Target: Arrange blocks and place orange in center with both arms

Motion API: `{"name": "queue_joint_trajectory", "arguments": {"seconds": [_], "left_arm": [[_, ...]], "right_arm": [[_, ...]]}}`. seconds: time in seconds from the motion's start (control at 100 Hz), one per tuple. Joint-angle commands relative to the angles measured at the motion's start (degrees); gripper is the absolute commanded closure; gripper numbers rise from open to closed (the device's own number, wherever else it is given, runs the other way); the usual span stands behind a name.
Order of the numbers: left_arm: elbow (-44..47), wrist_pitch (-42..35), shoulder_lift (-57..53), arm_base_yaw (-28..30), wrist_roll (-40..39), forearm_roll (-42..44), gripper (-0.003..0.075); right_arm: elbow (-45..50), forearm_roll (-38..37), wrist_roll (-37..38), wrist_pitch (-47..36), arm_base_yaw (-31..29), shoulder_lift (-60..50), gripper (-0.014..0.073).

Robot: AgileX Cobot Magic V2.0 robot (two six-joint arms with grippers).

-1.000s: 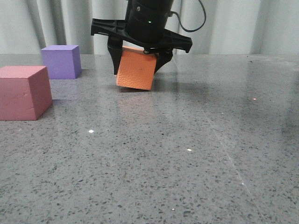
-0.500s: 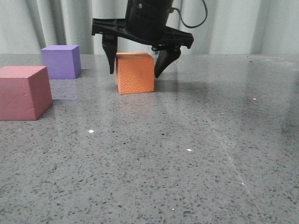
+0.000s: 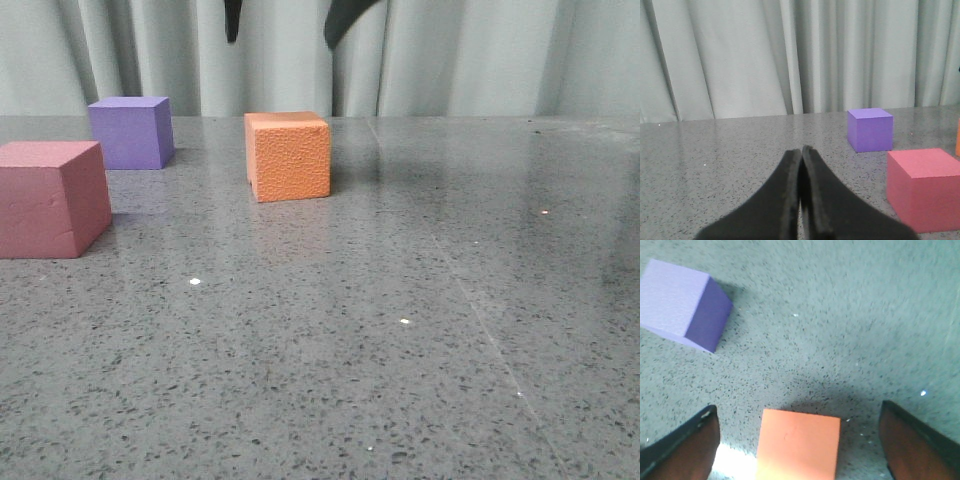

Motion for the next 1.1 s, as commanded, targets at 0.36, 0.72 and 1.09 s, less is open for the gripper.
{"name": "queue_joint_trajectory", "arguments": {"seconds": [0.36,0.72,1.09], "left_arm": [[3.2,-4.2,-1.9,0.2,-0.5,-0.4,0.0739],[3.2,-4.2,-1.9,0.2,-0.5,-0.4,0.0739],[3.2,-4.2,-1.9,0.2,-0.5,-0.4,0.0739]], "right_arm": [[3.2,-1.3,-8.8,1.5,-9.1,-14.7,-0.0041],[39.0,-1.2,-9.5,-11.7,-19.6,-36.6,-0.0041],[72.6,-1.2,-7.2,-19.6,-24.1,-61.9,-0.0041]]}}
